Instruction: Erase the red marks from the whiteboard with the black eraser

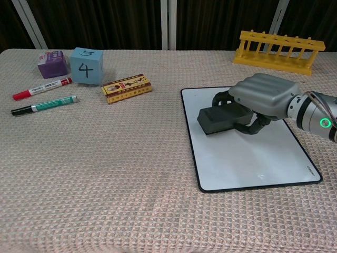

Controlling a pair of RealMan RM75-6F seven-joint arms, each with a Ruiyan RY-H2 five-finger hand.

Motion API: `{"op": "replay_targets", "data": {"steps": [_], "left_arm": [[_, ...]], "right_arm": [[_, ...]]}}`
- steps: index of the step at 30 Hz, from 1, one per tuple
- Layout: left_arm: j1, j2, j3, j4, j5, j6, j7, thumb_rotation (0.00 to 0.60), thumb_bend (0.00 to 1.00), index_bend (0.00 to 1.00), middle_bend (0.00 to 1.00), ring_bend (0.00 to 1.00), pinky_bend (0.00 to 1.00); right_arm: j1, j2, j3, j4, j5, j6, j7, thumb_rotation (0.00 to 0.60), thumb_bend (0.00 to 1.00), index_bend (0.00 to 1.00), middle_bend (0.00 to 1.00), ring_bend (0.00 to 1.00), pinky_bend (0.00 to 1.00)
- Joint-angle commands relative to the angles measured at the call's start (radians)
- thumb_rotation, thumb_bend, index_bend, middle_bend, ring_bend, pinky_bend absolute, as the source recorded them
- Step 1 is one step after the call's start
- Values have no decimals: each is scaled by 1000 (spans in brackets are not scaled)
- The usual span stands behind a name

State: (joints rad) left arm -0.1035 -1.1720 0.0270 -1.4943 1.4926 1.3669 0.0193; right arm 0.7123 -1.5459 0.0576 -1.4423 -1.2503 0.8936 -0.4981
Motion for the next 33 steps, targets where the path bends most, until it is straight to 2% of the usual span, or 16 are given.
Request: {"op": "replay_targets", "data": {"steps": [1,8,12,15,18,22,25,33], "left_arm": [[-4,0,2,-6,3,-6,8,470,124,83,52,17,168],[-5,6,-3,-28,13,13,29,470,125,83,52,17,169],[-1,8,-5,-36,22,32,34,468,124,83,52,17,169],[1,11,-6,-43,26,40,38,468,124,83,52,17,169],[2,12,-8,-47,32,50,39,471,125,84,52,17,169],[3,5,-15,-44,44,72,41,472,124,84,52,17,169],[2,0,-22,-41,50,86,44,471,124,83,52,17,169],[-5,-13,-30,-42,48,85,61,468,125,84,52,17,168]], "right_arm": [[-22,98,-49,-108,13,-25,-19,600,441,660,568,443,515],[-50,244,-117,-268,-12,-27,-26,600,439,672,577,450,520],[-90,313,-127,-314,-88,47,45,600,440,672,577,450,520],[-130,355,-117,-298,-150,136,129,600,440,672,577,450,520],[-170,375,-100,-220,-187,223,211,600,440,672,577,449,520],[-225,364,-84,-51,-189,300,301,600,438,674,575,448,520],[-246,344,-81,36,-174,294,366,600,430,678,568,448,517],[-261,237,-51,277,-129,250,423,600,413,660,541,447,480]]}}
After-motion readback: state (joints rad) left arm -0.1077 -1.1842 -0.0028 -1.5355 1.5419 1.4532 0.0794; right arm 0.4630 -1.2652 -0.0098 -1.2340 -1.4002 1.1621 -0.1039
